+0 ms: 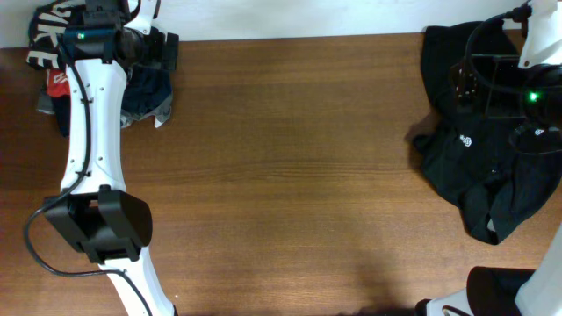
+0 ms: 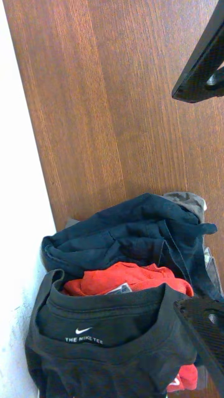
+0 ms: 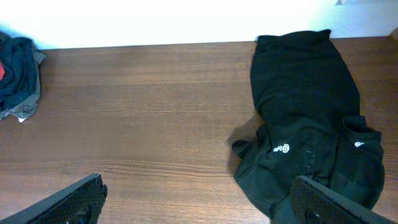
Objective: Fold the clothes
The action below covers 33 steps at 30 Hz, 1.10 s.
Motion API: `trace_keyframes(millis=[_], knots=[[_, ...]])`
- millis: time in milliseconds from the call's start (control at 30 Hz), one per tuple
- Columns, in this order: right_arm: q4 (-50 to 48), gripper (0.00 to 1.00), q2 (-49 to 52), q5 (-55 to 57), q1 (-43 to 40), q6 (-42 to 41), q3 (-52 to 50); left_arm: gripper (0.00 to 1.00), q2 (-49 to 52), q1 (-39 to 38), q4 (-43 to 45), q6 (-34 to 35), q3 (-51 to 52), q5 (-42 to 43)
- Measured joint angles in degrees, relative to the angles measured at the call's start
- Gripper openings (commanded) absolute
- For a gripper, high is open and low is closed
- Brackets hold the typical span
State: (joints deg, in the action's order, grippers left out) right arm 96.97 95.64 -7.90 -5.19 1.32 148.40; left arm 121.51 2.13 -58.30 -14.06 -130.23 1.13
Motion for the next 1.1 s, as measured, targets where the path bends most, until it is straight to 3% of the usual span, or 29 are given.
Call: trace_keyframes(millis=[467,600,800,1100], knots=[[-0.7,0.99,1.0,-0.7,0.0,-0.7,0.0,0.99,0.0,0.0,0.0,0.0,0.0,0.0],[-12.2,0.99,-0.3,-1.3,0.0,-1.0,-3.5,0.99,0.0,0.0,0.0,0.0,0.0,0.0],[-35.4,0.99,-12.9,-1.7,0.0,-1.1,-26.9,0.99,0.0,0.0,0.0,0.0,0.0,0.0],[-71.6,0.99,-42.9,-2.1,0.0,0.8,-80.1,0.99,0.0,0.0,-0.1,0.1,0.0,0.1]])
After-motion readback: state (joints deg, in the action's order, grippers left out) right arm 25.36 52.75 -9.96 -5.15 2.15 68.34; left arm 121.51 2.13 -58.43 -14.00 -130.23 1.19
